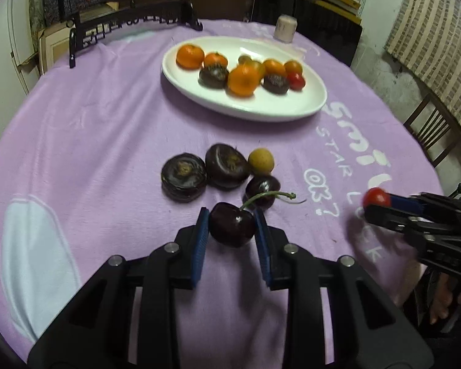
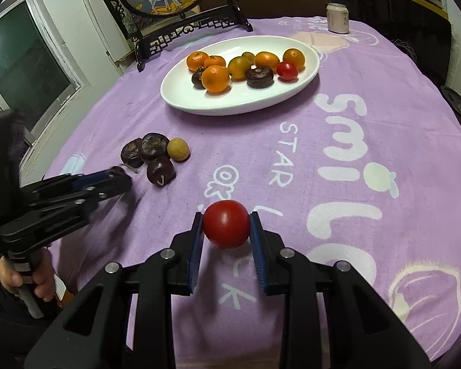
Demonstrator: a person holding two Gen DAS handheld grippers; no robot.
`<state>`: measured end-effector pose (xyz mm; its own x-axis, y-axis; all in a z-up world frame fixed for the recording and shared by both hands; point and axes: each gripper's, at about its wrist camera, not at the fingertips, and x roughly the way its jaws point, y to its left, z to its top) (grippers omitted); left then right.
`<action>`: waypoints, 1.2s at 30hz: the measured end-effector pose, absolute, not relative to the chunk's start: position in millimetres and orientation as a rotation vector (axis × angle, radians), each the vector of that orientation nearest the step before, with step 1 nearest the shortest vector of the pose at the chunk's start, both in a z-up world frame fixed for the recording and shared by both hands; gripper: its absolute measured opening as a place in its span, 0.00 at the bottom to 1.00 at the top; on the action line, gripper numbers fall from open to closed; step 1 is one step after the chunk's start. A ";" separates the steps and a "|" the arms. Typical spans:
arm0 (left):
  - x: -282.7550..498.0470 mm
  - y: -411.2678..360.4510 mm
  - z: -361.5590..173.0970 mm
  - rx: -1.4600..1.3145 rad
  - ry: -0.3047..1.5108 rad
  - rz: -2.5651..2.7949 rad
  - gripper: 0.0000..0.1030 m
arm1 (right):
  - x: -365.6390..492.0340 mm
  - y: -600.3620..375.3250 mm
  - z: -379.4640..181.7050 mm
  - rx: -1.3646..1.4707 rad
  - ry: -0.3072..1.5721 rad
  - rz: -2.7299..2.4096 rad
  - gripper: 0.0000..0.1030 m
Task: Organize fruits
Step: 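Grasp a red tomato with the right tool while the left tool grasps a dark cherry, then carry the tomato and cherry over the plate and open both tools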
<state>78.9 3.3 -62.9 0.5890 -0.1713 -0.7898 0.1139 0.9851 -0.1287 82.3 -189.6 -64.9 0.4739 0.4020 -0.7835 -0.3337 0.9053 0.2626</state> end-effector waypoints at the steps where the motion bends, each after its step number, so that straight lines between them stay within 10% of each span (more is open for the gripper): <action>1: 78.0 4.5 -59.5 -0.068 0.920 -0.168 0.28 | 83.9 -187.5 -64.9 0.075 0.980 0.453 0.29; 33: 303.9 1.2 -19.4 -0.115 0.909 -0.119 0.29 | 276.6 -159.8 -42.1 0.002 0.894 0.372 0.30; 36: 300.3 3.9 -16.4 -0.118 0.885 -0.111 0.53 | 271.5 -159.8 -36.8 -0.016 0.832 0.331 0.56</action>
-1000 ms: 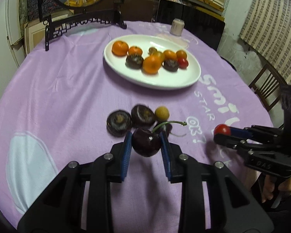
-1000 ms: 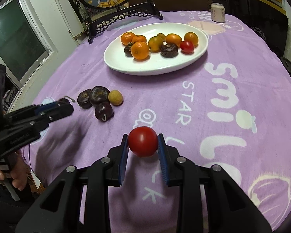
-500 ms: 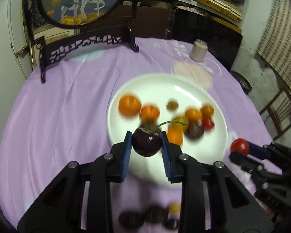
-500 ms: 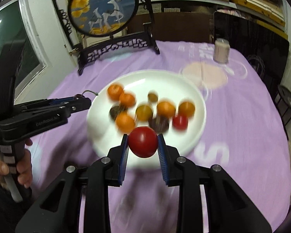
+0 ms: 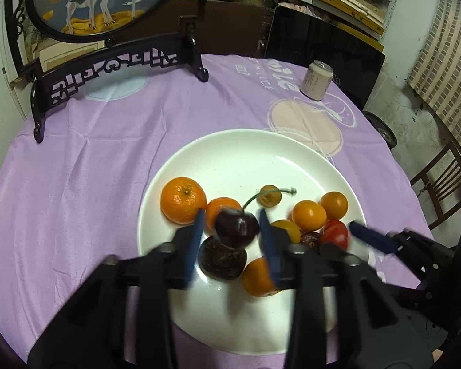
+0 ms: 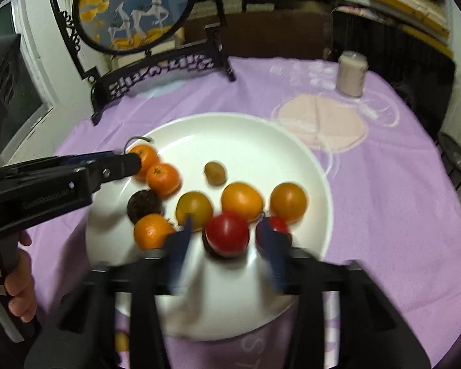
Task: Organize fruits
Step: 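Carry the tomato and cherry over the plate and open both tools, then move both open tools back toward the remaining dark fruits, then grasp a dark cherry with the right tool while the left tool grasps a dark purple fruit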
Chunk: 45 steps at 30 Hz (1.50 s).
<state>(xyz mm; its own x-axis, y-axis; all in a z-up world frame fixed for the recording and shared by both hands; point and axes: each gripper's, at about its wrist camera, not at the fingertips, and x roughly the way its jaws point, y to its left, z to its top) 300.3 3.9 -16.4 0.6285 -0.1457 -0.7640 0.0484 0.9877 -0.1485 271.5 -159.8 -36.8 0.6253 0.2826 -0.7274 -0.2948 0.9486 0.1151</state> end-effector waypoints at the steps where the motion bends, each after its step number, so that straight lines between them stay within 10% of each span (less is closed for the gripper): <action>1: 297.8 5.7 -14.2 -0.120 0.870 -0.103 0.54 | 270.0 -160.5 -35.8 -0.028 0.818 0.314 0.56; 30: 82.3 102.6 -48.6 -0.197 0.895 -0.010 0.71 | 114.1 -97.3 -52.4 -0.065 0.945 0.591 0.65; 36: 79.8 101.2 -51.0 -0.202 0.901 -0.032 0.71 | 131.5 -78.1 -78.2 -0.092 1.001 0.594 0.32; 45: 108.0 53.8 -75.3 -0.044 0.977 -0.103 0.80 | 120.9 -105.3 -66.2 -0.059 0.986 0.571 0.30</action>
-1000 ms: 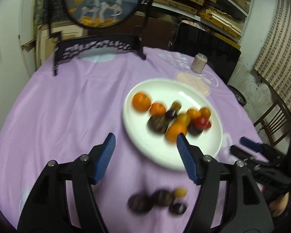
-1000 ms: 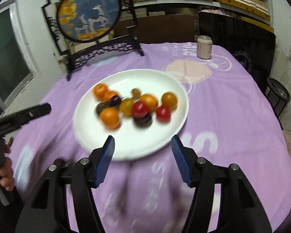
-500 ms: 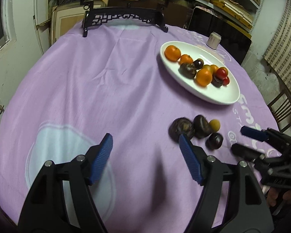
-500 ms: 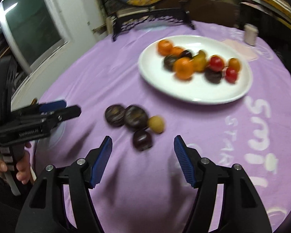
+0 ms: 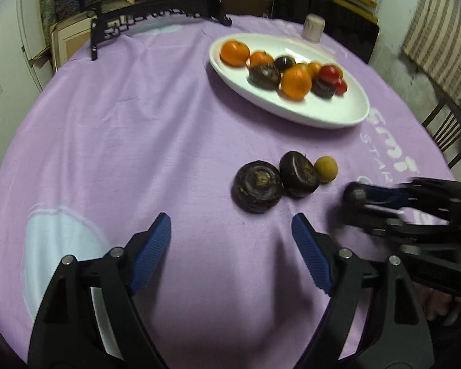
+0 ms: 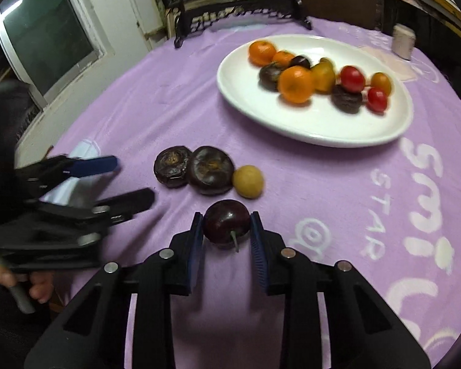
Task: Organize fruits
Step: 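Grasp a dark cherry with the right tool while the left tool grasps a dark purple fruit, then carry both dark fruits over the plate and open both tools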
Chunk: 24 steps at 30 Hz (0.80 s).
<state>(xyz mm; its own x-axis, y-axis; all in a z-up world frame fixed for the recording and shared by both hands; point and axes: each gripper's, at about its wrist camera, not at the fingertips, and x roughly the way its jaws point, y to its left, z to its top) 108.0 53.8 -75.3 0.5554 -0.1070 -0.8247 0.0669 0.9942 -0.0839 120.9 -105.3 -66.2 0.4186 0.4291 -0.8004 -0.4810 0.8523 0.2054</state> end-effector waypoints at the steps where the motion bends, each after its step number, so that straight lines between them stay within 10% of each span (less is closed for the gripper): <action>1: 112.7 51.4 -78.4 -0.037 0.984 -0.103 0.80 | 117.4 -113.5 -62.3 -0.048 0.974 0.564 0.30; 7: 136.4 31.1 -89.1 0.056 0.979 -0.092 0.71 | 111.7 -156.6 -56.1 0.042 0.960 0.517 0.30; 10: 137.2 22.4 -85.8 0.061 0.958 -0.138 0.38 | 113.1 -168.4 -55.8 0.078 0.958 0.498 0.30; 24: 89.2 13.3 -35.9 -0.019 0.894 -0.218 0.38 | 104.4 -178.3 -36.0 0.103 0.896 0.491 0.30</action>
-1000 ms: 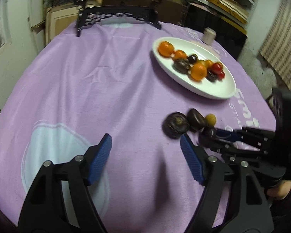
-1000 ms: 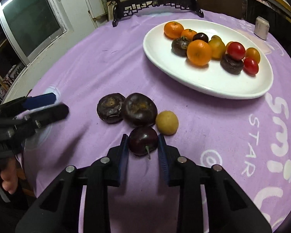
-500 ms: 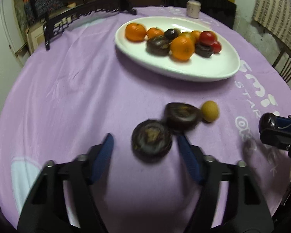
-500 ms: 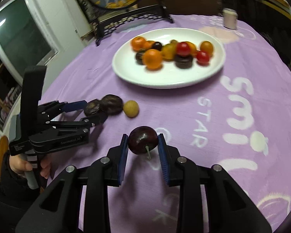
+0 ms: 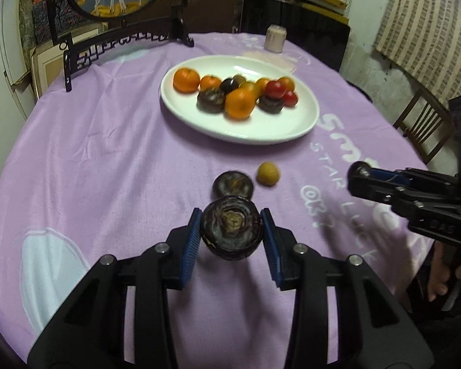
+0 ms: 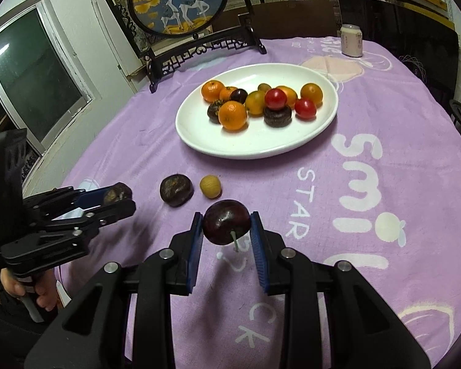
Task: Organize fruits
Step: 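Carry both dark fruits over the plate and open both tools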
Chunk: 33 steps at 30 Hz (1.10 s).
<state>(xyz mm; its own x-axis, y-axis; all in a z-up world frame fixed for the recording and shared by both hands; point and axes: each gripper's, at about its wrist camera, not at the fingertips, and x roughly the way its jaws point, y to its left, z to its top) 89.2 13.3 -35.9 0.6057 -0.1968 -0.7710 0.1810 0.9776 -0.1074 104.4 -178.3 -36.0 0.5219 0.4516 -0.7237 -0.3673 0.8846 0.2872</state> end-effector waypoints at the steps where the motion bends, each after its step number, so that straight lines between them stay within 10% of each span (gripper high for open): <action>1: 90.3 13.5 -32.4 -0.023 0.889 -0.226 0.38 | 105.3 -178.9 -34.4 0.103 0.891 0.488 0.30; 33: 333.0 3.4 -18.8 -0.136 0.930 -0.124 0.40 | 297.5 -157.0 -28.2 -0.011 0.801 0.322 0.33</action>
<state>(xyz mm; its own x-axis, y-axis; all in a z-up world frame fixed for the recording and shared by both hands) 333.0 3.4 -18.8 0.5916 -0.1649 -0.7892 0.0472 0.9843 -0.1703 297.5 -157.0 -28.2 0.6497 0.2792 -0.7070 -0.2877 0.9512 0.1112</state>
